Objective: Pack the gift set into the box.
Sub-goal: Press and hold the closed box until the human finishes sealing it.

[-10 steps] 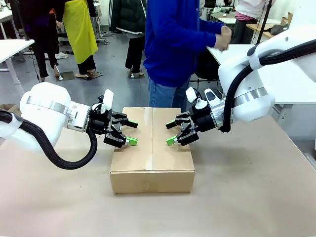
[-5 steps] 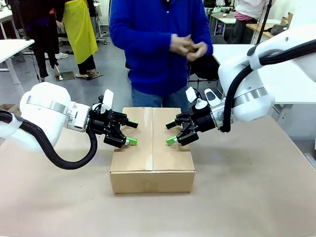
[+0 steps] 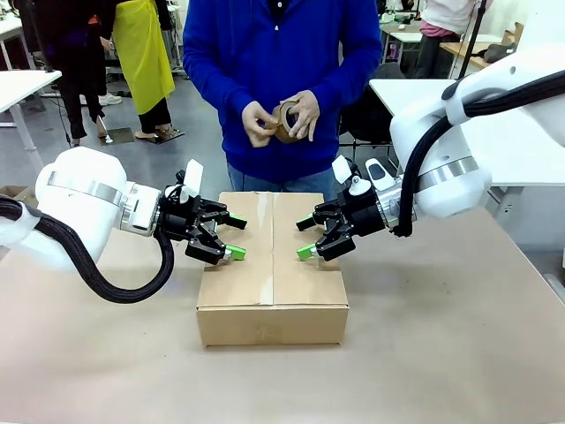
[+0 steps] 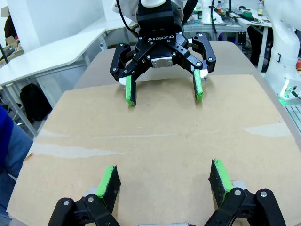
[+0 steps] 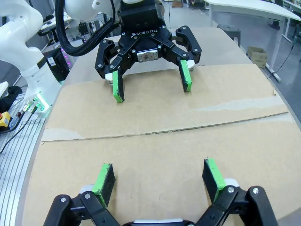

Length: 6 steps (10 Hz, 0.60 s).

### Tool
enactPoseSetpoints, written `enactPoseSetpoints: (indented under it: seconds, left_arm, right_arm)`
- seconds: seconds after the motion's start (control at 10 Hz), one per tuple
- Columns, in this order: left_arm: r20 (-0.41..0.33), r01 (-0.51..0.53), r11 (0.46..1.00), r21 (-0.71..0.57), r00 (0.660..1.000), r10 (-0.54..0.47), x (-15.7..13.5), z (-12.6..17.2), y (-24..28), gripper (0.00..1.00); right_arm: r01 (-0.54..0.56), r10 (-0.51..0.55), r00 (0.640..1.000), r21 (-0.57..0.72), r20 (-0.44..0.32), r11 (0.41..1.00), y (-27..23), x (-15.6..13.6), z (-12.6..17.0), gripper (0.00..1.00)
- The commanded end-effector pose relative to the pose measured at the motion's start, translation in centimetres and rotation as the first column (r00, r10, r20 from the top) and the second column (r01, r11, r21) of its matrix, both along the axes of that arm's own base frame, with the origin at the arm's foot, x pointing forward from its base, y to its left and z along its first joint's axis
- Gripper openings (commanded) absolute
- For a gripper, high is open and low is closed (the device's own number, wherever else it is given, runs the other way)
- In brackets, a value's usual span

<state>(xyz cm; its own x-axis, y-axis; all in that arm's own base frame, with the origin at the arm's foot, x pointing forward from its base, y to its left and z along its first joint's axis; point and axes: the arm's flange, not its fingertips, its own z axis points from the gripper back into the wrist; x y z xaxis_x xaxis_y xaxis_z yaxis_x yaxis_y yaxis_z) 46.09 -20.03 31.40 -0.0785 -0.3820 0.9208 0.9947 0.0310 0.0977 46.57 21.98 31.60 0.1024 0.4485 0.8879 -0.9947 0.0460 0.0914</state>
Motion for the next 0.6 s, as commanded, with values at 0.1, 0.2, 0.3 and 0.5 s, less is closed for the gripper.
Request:
enactPoseSetpoints:
  seconds: [0.1,0.2,0.3,0.5]
  left_arm:
    - [0.023,-0.003,1.000,-0.010,1.000,0.004,-0.23,-0.39,0.04,1.00]
    - [0.023,-0.003,1.000,-0.010,1.000,0.004,-0.23,-0.39,0.04,1.00]
    - [0.023,-0.003,1.000,-0.010,1.000,0.004,-0.23,-0.39,0.04,1.00]
    - [0.023,-0.003,1.000,-0.010,1.000,0.004,-0.23,-0.39,0.04,1.00]
  right_arm:
    - [0.001,-0.001,1.000,0.001,-0.005,1.000,-0.15,-0.05,-0.20,1.00]
    - [0.001,-0.001,1.000,0.001,-0.005,1.000,-0.15,-0.05,-0.20,1.00]
    - [0.001,-0.001,1.000,0.001,-0.005,1.000,-0.15,-0.05,-0.20,1.00]
    - [0.001,-0.001,1.000,0.001,-0.005,1.000,-0.15,-0.05,-0.20,1.00]
